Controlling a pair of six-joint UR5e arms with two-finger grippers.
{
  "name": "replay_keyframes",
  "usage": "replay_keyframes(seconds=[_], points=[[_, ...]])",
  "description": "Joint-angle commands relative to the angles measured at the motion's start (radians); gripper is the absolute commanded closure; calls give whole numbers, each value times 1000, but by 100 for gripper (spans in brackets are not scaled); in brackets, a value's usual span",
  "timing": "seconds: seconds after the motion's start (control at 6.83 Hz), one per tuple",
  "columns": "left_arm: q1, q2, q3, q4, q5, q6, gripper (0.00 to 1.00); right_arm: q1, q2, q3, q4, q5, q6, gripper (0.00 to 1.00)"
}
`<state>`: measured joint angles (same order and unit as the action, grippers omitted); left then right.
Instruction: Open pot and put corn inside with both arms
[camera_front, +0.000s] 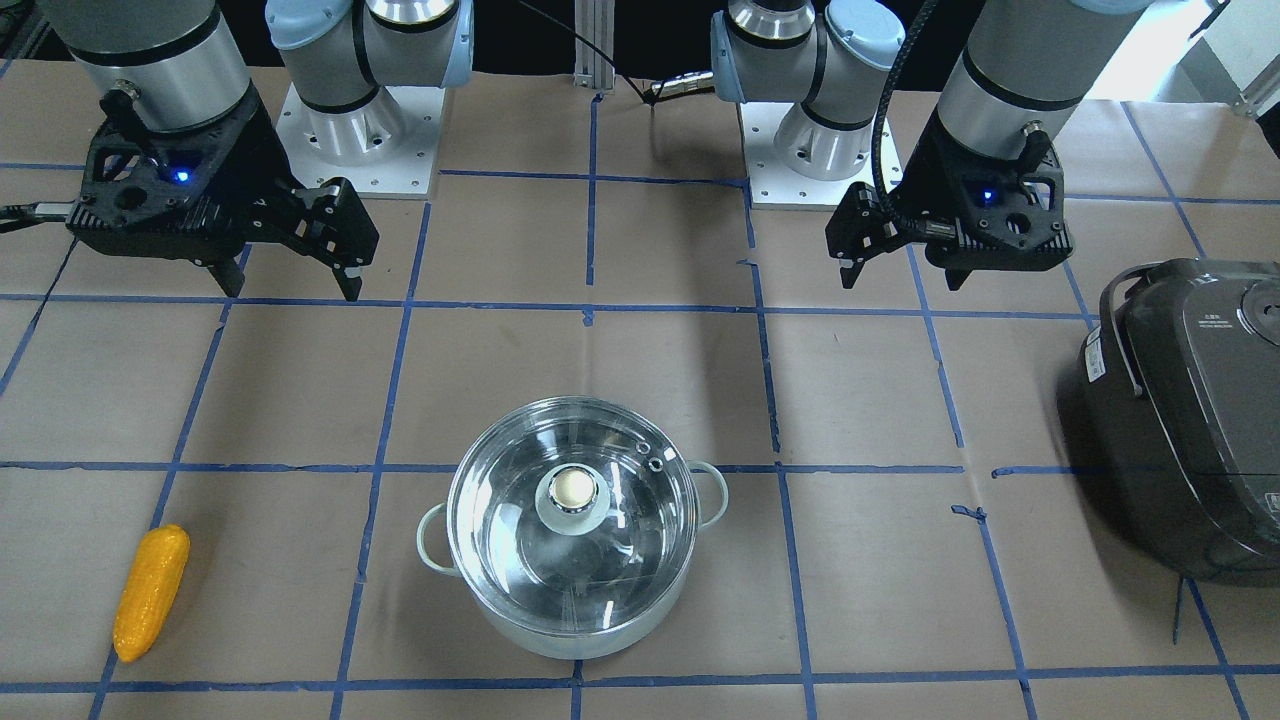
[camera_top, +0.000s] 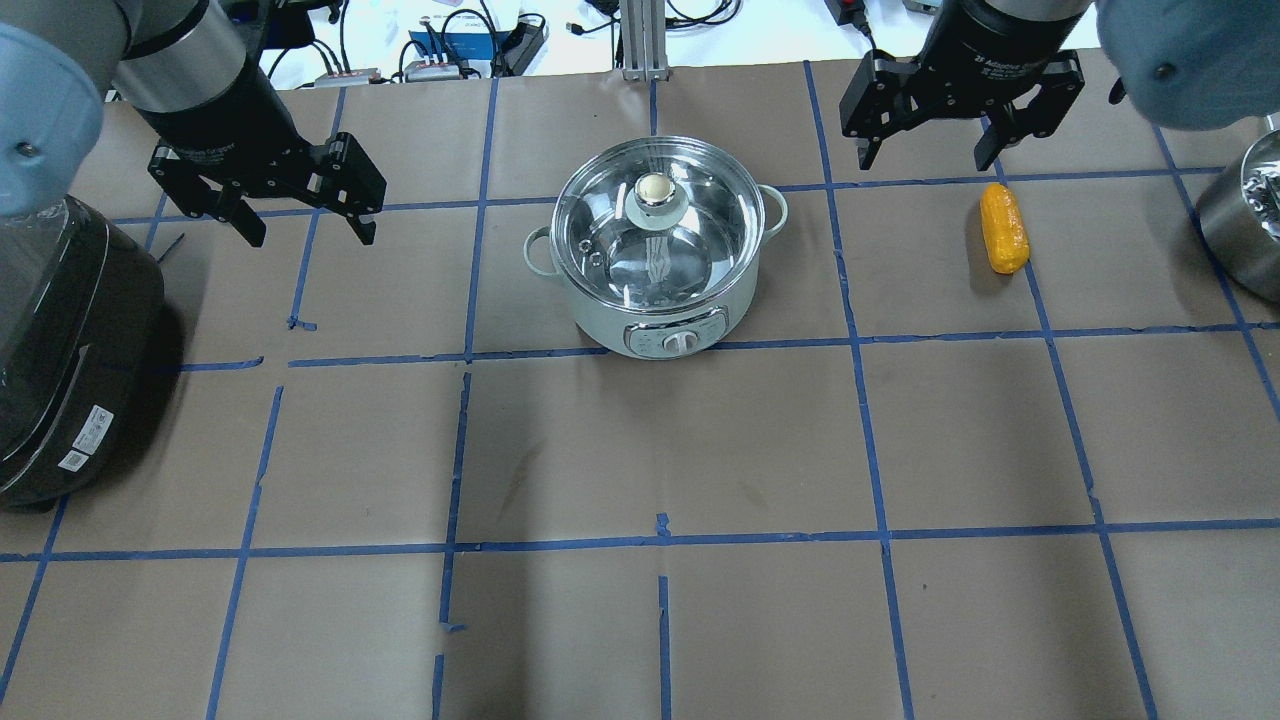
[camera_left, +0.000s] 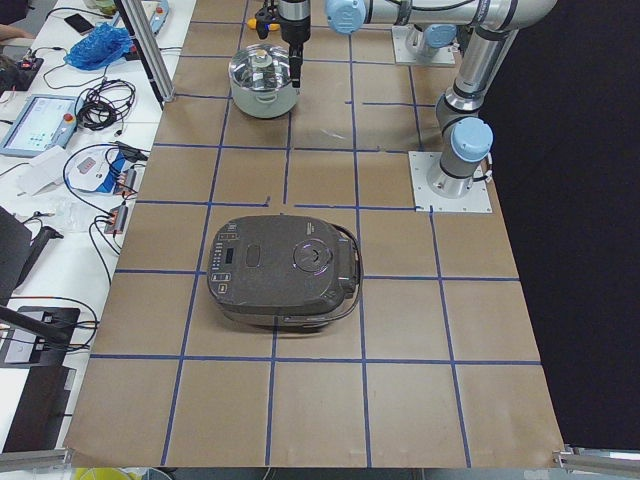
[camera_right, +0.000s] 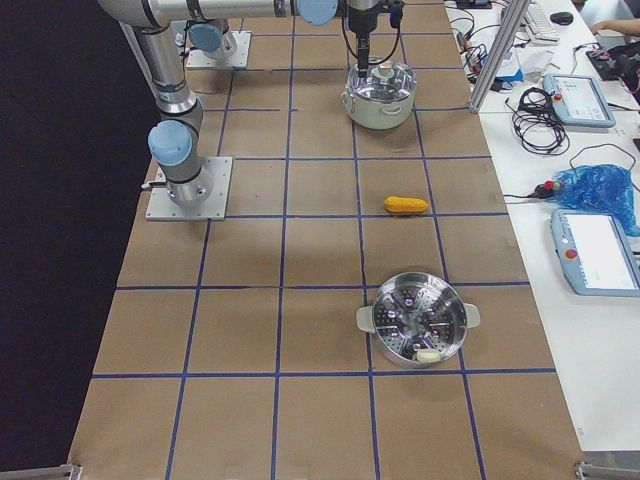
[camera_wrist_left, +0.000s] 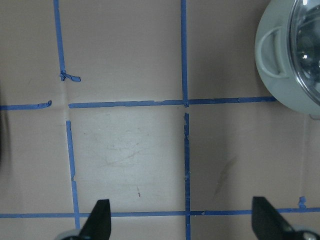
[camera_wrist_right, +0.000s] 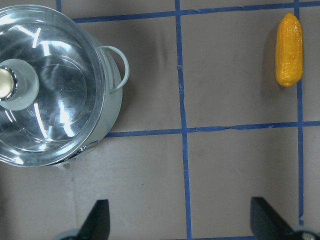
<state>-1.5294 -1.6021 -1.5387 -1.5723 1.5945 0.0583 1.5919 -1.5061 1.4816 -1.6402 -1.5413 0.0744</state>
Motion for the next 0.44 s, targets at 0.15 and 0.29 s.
replay_keyframes(seconds=[0.15, 0.29], points=[[-6, -4, 0, 0, -16, -6, 0, 0, 1, 2, 0, -3, 4, 0], [-23, -27, 12, 8, -46, -17, 0, -16, 27, -16, -1, -6, -1, 0]])
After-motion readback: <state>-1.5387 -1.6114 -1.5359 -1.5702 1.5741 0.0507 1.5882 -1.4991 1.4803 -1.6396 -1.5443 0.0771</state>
